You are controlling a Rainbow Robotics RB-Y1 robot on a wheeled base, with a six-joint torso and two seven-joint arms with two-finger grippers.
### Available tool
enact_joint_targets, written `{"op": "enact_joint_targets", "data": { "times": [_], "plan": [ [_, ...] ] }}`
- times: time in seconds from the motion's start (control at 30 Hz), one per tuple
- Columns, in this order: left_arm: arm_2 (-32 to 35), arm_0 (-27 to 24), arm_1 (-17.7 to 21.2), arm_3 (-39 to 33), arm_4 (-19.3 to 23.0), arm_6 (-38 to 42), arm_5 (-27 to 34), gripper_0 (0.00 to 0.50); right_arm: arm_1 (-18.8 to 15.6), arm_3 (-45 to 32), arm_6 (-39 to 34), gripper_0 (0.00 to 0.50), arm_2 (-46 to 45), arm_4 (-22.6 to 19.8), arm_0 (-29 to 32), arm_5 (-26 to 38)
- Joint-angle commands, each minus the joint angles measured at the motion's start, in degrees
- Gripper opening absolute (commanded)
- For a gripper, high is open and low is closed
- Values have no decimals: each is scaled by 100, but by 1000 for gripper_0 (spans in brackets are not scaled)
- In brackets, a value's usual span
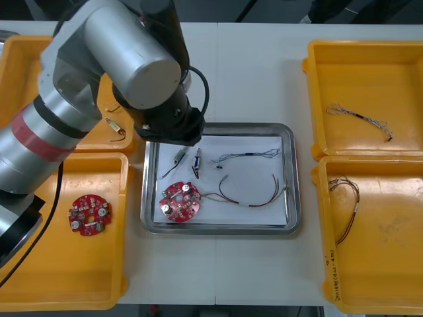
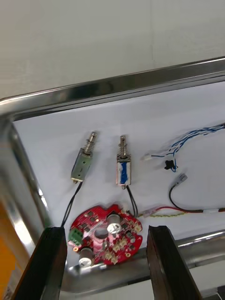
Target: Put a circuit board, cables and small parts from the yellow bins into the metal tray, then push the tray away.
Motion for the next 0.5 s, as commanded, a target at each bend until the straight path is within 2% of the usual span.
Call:
{"op": "enact_joint_targets", "data": {
  "times": [0.03, 0.5],
  "plan": [
    [615, -213, 500, -587, 368, 179, 541, 500, -233, -36, -232, 500, -187, -108, 78, 18],
    [1925, 806, 1431, -1765, 825, -138, 541, 500, -584, -493, -232, 500, 455, -451, 17, 18]
  ]
}}
